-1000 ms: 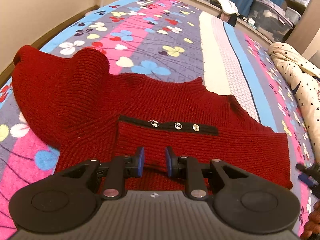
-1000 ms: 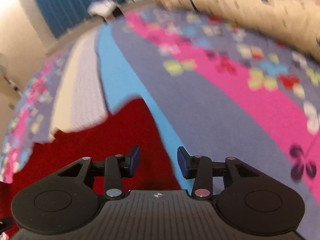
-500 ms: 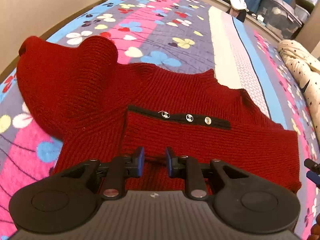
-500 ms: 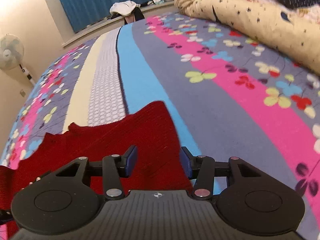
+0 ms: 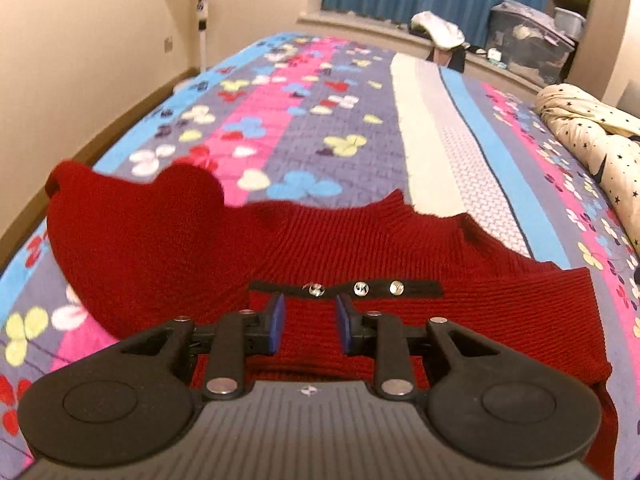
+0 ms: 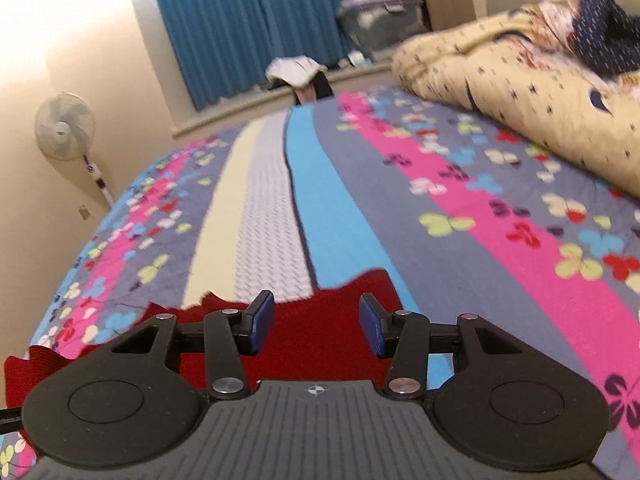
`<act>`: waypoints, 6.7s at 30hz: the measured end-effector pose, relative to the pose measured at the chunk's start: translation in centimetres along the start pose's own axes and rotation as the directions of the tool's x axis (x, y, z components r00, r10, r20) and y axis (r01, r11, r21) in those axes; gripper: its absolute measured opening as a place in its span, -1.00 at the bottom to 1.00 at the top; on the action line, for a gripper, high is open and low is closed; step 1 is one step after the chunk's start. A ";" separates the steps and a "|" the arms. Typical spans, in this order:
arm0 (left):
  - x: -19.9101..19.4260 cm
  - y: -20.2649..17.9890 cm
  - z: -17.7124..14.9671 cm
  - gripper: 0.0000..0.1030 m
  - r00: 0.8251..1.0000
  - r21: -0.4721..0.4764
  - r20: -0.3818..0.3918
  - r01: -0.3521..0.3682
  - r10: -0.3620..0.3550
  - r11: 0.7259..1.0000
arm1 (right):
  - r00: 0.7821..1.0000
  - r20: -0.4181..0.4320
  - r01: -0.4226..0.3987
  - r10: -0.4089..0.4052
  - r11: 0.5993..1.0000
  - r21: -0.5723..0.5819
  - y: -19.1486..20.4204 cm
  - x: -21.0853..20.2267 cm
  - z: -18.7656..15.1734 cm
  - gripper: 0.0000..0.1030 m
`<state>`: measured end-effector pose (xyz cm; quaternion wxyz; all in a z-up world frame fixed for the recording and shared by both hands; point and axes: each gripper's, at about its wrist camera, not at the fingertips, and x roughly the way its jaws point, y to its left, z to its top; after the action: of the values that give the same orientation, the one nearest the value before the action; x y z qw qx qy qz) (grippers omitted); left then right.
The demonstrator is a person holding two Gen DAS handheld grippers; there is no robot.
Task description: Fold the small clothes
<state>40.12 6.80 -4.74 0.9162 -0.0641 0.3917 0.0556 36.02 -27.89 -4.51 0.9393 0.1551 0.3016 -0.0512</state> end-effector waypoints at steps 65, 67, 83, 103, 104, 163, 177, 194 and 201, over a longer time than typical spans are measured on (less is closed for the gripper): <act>9.6 30.4 2.2 -0.65 0.976 -0.538 0.056 -0.149 0.211 0.830 | 0.988 -0.104 -0.136 0.117 0.971 -0.194 4.6 0.7 -1.5 -0.73; 9.4 29.9 2.5 -0.71 0.972 -0.520 0.066 -0.161 0.227 0.839 | 0.988 -0.109 -0.126 0.106 0.973 -0.193 4.4 1.0 -1.5 -0.73; 1.9 27.7 3.9 -0.75 0.927 -0.621 0.114 -0.214 0.357 0.754 | 0.980 -0.196 -0.053 0.033 0.994 -0.100 2.6 2.4 -1.4 -0.73; -2.6 -4.3 -6.3 -0.48 0.928 0.500 -0.082 0.354 -0.364 0.790 | 0.976 -0.218 0.040 -0.027 0.998 0.056 -1.1 3.0 -0.5 -0.71; -3.3 -4.5 -6.5 -0.48 0.931 0.515 -0.075 0.344 -0.358 0.785 | 0.975 -0.222 0.042 -0.023 0.996 0.084 -1.6 3.1 -0.4 -0.67; 3.9 8.0 0.5 -0.05 0.990 0.010 -0.131 -0.057 0.058 0.998 | 0.955 -0.289 0.180 -0.061 0.897 0.404 -6.1 4.2 -2.7 -0.46; 5.0 8.3 0.3 -0.04 0.985 -0.028 -0.170 -0.016 0.011 0.999 | 0.965 -0.257 0.129 -0.052 0.947 0.295 -5.6 4.3 -2.4 -0.81; 3.6 9.7 1.0 -1.00 0.983 -0.060 -0.084 -0.171 0.166 0.983 | 0.933 -0.357 0.118 -0.040 0.973 0.199 -5.4 6.0 -2.8 -0.87; 1.0 7.0 1.7 -0.86 0.998 0.015 0.059 0.003 -0.004 1.000 | 0.976 -0.211 0.106 -0.056 0.967 0.233 -6.1 3.9 -1.0 -0.24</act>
<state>40.91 14.03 -4.78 0.9278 -0.0563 0.3650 0.0531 37.46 -33.35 -9.18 0.8747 0.2608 0.3934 -0.1103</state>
